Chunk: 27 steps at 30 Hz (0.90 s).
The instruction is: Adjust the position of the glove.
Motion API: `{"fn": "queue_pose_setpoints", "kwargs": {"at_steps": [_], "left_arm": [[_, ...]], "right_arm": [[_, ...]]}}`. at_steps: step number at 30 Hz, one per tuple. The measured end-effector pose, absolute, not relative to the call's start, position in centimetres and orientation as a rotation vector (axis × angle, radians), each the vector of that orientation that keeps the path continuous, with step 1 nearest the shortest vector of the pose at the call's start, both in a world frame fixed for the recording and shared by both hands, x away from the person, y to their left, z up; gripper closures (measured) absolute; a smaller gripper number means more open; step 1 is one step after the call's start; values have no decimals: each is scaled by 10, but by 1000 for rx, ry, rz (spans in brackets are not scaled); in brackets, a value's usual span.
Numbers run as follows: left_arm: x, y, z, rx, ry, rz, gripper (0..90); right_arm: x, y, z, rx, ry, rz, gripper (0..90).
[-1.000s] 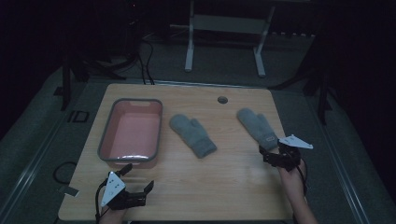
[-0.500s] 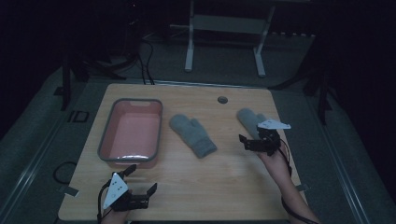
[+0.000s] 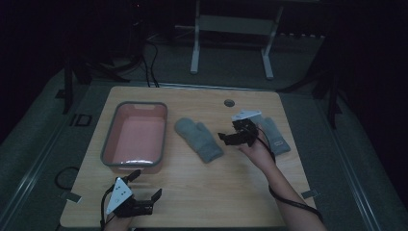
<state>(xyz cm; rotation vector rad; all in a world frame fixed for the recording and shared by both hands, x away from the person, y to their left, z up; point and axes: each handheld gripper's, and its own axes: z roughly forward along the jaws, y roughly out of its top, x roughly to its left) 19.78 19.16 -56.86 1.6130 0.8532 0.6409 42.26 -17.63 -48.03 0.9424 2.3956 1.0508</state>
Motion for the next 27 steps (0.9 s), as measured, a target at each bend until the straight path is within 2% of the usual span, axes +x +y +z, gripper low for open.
{"fn": "queue_pose_setpoints", "kwargs": {"at_steps": [8, 19, 24, 27], "left_arm": [[198, 192, -568, 1623, 856, 640, 13], [198, 192, -567, 1626, 839, 624, 13], [197, 191, -567, 1622, 834, 617, 13], [197, 191, -566, 1622, 830, 620, 13]], "right_arm": [[438, -133, -489, 809, 2492, 1048, 227], [460, -85, -516, 629, 2614, 999, 448], [469, -78, -537, 677, 2680, 936, 518], [473, -79, -548, 685, 2707, 957, 595]]}}
